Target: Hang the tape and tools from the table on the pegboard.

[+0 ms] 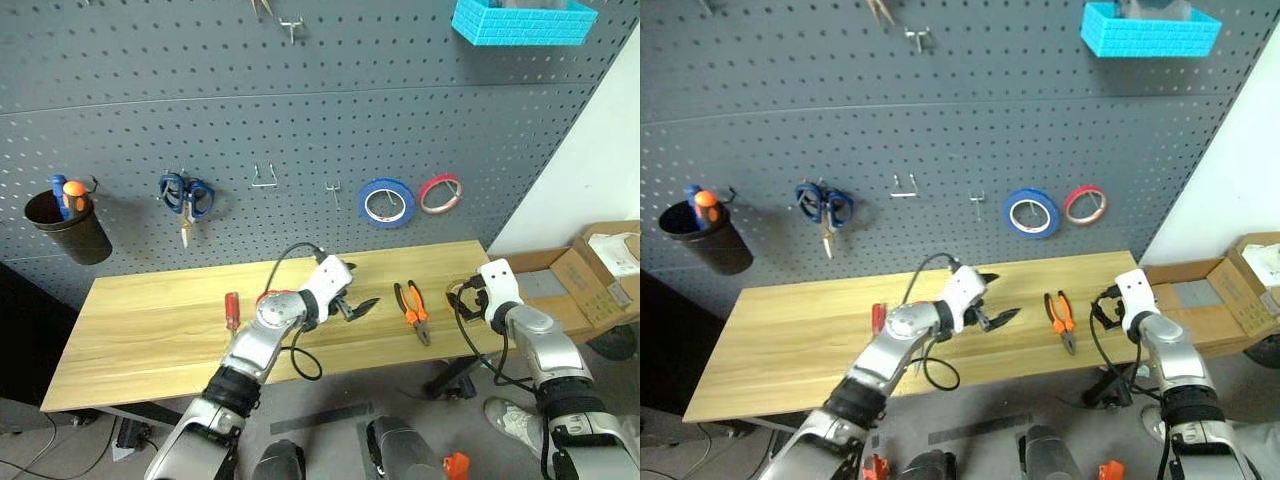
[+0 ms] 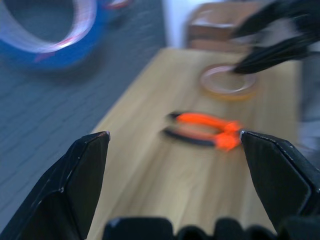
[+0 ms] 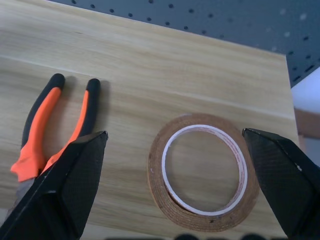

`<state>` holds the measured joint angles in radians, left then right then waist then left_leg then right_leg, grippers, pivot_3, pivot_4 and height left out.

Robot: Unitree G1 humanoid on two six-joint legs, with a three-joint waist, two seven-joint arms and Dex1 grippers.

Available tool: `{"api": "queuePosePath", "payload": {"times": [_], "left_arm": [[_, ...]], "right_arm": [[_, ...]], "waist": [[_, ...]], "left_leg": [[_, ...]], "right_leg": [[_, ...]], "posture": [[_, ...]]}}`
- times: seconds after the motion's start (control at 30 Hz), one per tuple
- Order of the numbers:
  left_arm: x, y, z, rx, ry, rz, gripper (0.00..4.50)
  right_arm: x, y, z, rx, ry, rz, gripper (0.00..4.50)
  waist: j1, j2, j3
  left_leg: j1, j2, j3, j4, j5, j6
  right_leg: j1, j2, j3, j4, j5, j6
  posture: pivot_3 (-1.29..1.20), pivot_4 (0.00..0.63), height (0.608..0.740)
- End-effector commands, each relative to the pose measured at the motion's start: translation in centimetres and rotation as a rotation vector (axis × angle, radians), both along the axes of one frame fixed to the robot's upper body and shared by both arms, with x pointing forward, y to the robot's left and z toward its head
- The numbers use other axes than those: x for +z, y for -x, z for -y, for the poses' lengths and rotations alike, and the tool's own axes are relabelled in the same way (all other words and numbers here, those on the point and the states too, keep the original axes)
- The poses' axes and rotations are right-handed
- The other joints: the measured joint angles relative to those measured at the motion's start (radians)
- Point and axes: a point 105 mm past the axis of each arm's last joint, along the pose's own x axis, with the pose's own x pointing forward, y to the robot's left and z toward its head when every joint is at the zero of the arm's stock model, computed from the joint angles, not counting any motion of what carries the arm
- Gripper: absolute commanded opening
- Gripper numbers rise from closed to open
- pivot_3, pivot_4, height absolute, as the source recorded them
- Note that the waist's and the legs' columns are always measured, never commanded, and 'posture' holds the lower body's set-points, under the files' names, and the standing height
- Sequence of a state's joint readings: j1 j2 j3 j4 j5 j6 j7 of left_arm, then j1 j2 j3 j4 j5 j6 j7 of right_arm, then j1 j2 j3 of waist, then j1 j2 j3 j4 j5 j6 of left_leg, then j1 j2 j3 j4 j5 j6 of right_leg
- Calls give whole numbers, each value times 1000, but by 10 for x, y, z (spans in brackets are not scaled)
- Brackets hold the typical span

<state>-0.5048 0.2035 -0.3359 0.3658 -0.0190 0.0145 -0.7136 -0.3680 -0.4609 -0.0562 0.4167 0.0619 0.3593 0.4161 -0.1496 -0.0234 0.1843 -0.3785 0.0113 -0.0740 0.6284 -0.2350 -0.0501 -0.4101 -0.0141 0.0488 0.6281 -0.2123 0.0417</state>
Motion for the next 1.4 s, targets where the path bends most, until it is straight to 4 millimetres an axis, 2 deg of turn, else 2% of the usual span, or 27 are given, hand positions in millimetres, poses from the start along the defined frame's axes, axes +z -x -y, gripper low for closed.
{"api": "queuePosePath", "payload": {"times": [0.03, 0.2, 0.37, 0.63, 0.93, 1.03, 1.27, 1.4], "left_arm": [[3, -2, 12, -87, -9, 25, 4488], [-2, -3, 32, -196, -49, 16, 4488], [-2, -4, 40, -245, -61, 19, 4488], [-5, 2, 32, -279, -75, 12, 4488], [-3, 5, 29, -264, -50, -20, 4488], [0, 4, 30, -254, -38, -31, 4500], [3, 4, 36, -261, -34, -22, 4500], [8, 2, 38, -250, -18, -4, 4500]], "right_arm": [[7, -4, 0, 4, -35, -7, 4500], [-4, -5, -9, 45, -57, -64, 4500], [-14, -9, -10, 54, -56, -103, 4500], [-22, -21, -5, 60, -30, -125, 4500], [-34, -22, -5, 44, -72, -177, 4500], [-38, -19, -6, 27, -114, -204, 3896], [-37, -19, -4, 29, -111, -204, 1597], [-36, -19, -1, 25, -96, -188, 228]], "waist": [[-7, 0, 10], [-19, 0, 44], [-20, -2, 70], [-24, -9, 107], [-21, -17, 119], [-21, -17, 119], [-22, -17, 119], [-21, -17, 117]], "left_leg": [[-1, 0, 0, 0, -1, 1], [-1, -1, 0, 1, -1, 3], [-5, -2, 2, 1, -1, 3], [-4, -2, 16, 1, -2, 4], [-4, -2, 18, 2, -2, 4], [-4, -2, 18, 2, -2, 4], [-3, -2, 18, 2, -2, 4], [-4, -2, 18, 2, -2, 4]], "right_leg": [[-1, 0, 0, 0, 0, 1], [-2, 0, 1, 0, 0, 2], [-7, 0, 5, 1, 0, 4], [-12, 0, 21, 1, 4, 11], [-12, 0, 23, 1, 5, 13], [-11, 0, 23, 1, 5, 13], [-11, 0, 23, 0, 5, 13], [-11, 0, 23, 1, 5, 14]], "posture": [[-243, 231, 740], [-258, 266, 740], [-244, 297, 740], [-214, 328, 740], [-196, 330, 740], [-196, 325, 740], [-200, 302, 740], [-200, 256, 740]]}}
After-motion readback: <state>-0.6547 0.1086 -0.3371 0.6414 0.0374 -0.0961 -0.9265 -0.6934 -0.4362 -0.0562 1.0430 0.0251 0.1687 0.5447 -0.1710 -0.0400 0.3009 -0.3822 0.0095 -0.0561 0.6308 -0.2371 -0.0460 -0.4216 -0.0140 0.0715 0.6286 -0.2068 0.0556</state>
